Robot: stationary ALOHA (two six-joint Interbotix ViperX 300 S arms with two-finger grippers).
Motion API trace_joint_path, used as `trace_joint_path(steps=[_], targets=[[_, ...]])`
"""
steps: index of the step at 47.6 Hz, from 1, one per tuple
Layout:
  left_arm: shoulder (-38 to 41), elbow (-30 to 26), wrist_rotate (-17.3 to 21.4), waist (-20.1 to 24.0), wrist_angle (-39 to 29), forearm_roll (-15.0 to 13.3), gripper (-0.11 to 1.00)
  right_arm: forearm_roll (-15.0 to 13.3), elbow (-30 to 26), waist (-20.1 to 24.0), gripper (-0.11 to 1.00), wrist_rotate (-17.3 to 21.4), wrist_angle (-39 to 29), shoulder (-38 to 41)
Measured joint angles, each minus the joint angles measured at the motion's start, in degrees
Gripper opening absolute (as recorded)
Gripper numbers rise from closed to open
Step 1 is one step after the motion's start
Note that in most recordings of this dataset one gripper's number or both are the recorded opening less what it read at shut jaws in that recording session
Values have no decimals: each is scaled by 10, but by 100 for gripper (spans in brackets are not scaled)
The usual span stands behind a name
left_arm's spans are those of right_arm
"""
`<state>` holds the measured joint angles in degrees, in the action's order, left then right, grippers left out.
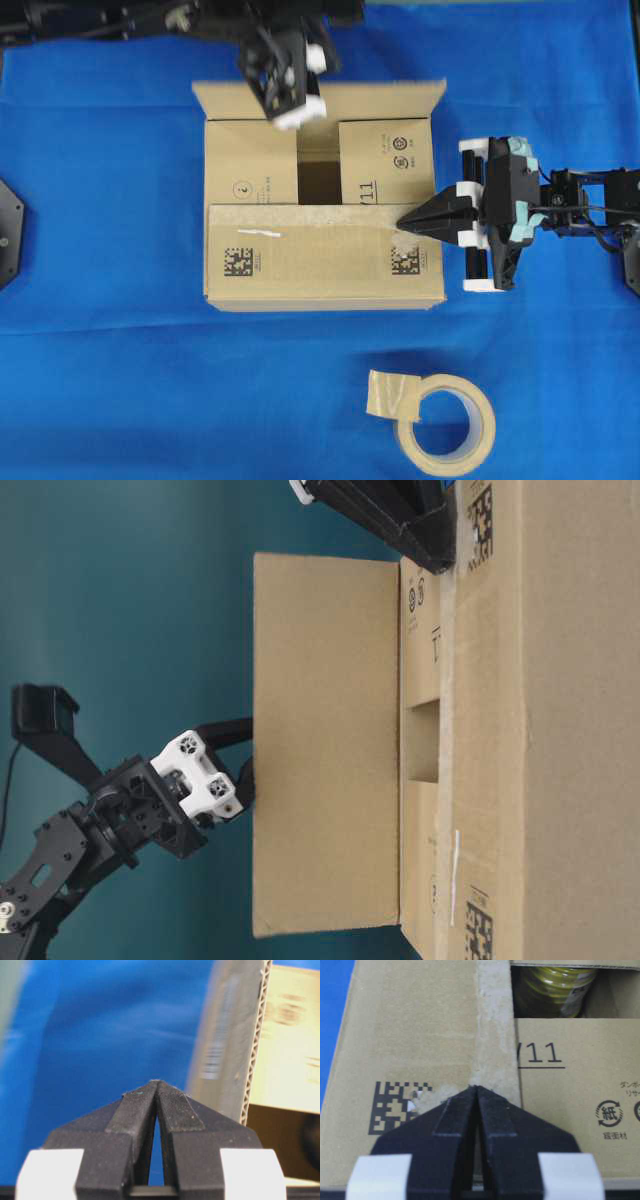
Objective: Close the cardboard box.
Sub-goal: 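Fold the back flap forward onto the box top with the left gripper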
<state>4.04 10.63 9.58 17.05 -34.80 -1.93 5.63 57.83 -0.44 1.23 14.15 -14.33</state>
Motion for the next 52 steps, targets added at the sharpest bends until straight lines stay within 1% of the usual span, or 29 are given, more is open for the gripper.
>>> trace_joint_path(steps=[2,14,23,32,42,52], targets=[[0,2,1,-11,-4,0,0,0,0,0,0,-1,0,0],[1,18,-28,-62,-8,2,0,0,0,0,0,-1,1,0],[0,47,-51,-89,21,2,0,0,0,0,0,-2,4,0],[0,95,-83,-99,77,2,0,0,0,0,0,-2,4,0],[-5,138,-114,-100,128,2,0,0,0,0,0,-2,4,0],[-13,159,-120,-101,157,2,0,0,0,-7,0,-4,8,0]])
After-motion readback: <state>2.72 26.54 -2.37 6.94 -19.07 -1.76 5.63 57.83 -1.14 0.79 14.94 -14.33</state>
